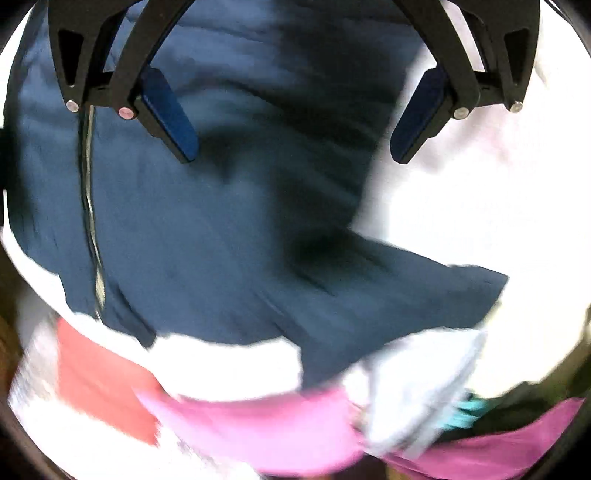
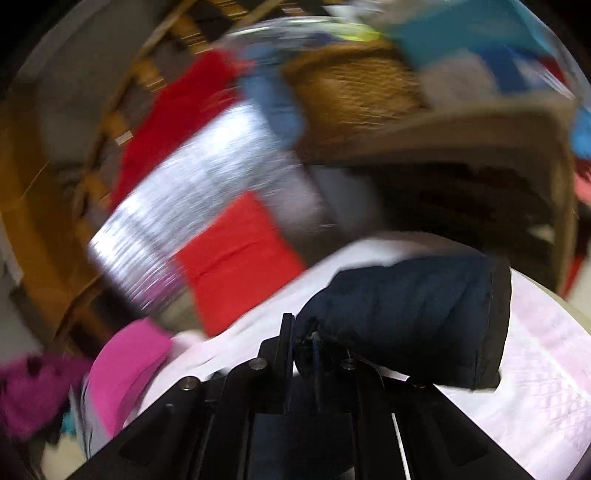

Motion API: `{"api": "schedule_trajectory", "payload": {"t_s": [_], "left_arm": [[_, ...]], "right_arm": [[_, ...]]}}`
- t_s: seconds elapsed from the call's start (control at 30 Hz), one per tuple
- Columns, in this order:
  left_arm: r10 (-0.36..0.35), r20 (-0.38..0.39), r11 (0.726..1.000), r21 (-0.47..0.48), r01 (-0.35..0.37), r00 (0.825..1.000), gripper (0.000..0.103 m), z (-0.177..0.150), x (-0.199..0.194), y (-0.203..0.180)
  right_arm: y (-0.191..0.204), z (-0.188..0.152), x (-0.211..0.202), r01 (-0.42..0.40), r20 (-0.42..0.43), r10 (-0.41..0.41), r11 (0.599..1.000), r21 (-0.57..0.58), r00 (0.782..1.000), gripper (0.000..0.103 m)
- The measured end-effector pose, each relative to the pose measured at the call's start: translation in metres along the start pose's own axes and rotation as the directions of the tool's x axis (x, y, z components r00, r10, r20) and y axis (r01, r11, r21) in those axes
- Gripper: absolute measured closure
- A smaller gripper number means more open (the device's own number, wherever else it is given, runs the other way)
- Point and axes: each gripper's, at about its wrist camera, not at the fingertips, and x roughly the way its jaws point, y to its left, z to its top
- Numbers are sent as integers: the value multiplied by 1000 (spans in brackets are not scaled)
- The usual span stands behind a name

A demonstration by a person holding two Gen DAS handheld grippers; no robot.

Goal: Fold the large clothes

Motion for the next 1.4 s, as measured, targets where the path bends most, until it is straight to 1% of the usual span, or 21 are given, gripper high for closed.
{"api": "schedule_trajectory", "payload": {"t_s": [0.1, 0.17, 0.23, 0.33, 0.37, 0.43, 0.47, 0.5, 0.6, 0.67, 0.7, 0.73, 0.8, 0.83, 0.9, 0.97, 1.03, 1.13, 1.2, 1.3, 1.4], "left_arm": [[104, 127, 991, -97, -92, 986, 0, 13, -19, 39], [153, 168, 982, -134, -131, 974, 0, 19, -24, 53], [190, 198, 974, -163, -159, 962, 0, 24, -28, 64], [195, 218, 969, -195, -153, 956, 0, 28, -29, 76], [181, 218, 969, -207, -136, 959, 0, 31, -29, 82], [149, 208, 969, -228, -100, 967, 0, 27, -32, 93], [123, 205, 969, -238, -73, 971, 0, 29, -32, 96], [103, 207, 969, -241, -51, 973, 0, 29, -33, 98], [61, 233, 973, -231, -6, 970, 0, 22, -40, 92], [39, 257, 976, -216, 18, 966, 0, 20, -42, 85], [11, 264, 978, -205, 45, 964, 0, 21, -43, 83], [-11, 265, 978, -197, 65, 964, 0, 19, -46, 81], [-68, 268, 977, -177, 118, 961, 0, 18, -45, 78], [-89, 269, 978, -160, 136, 959, 0, 17, -44, 75], [-130, 256, 978, -127, 167, 958, 0, 16, -40, 69], [-187, 238, 972, -93, 214, 953, 1, 14, -36, 59], [-183, 274, 979, -39, 201, 944, 5, 10, -39, 45], [-209, 287, 978, 36, 208, 935, 5, 10, -36, 24], [-243, 241, 970, 56, 237, 940, 5, 13, -22, 8], [-303, 139, 952, -3, 306, 943, 5, 21, 10, -7], [-327, 62, 943, -52, 330, 943, 5, 25, 41, -18]], "right_arm": [[84, -27, -3, -102, -62, 95, 989, -105, 994, 93], [134, -54, 1, -153, -121, 135, 975, -161, 984, 93], [171, -83, 14, -195, -188, 162, 965, -177, 969, 93], [211, -142, 33, -252, -319, 191, 954, -164, 928, 90], [222, -164, 42, -264, -367, 192, 952, -156, 910, 87], [236, -206, 55, -272, -475, 178, 953, -136, 862, 65], [240, -229, 66, -274, -548, 171, 955, -111, 819, 47], [240, -243, 71, -276, -588, 173, 957, -88, 790, 38], [225, -271, 50, -334, -641, 238, 942, -30, 729, 38], [210, -264, 38, -375, -647, 297, 927, 19, 702, 33], [202, -259, 29, -385, -636, 314, 922, 28, 705, 32], [189, -246, 19, -391, -609, 329, 920, 33, 722, 32], [155, -219, -1, -348, -518, 311, 937, 28, 797, 32], [144, -210, -6, -323, -494, 292, 946, 23, 819, 32], [103, -184, -13, -226, -419, 205, 974, 0, 884, 32], [73, -164, -14, -152, -359, 132, 988, -29, 924, 32], [45, -149, -6, -95, -305, 85, 995, -18, 948, 32], [0, -135, 20, -28, -310, 41, 999, 47, 950, 33], [-24, -127, 45, 7, -323, 16, 998, 70, 946, 33], [-34, -128, 79, 33, -381, -18, 999, 33, 924, 33], [-50, -128, 107, 29, -426, 14, 995, 96, 904, 35]]}}
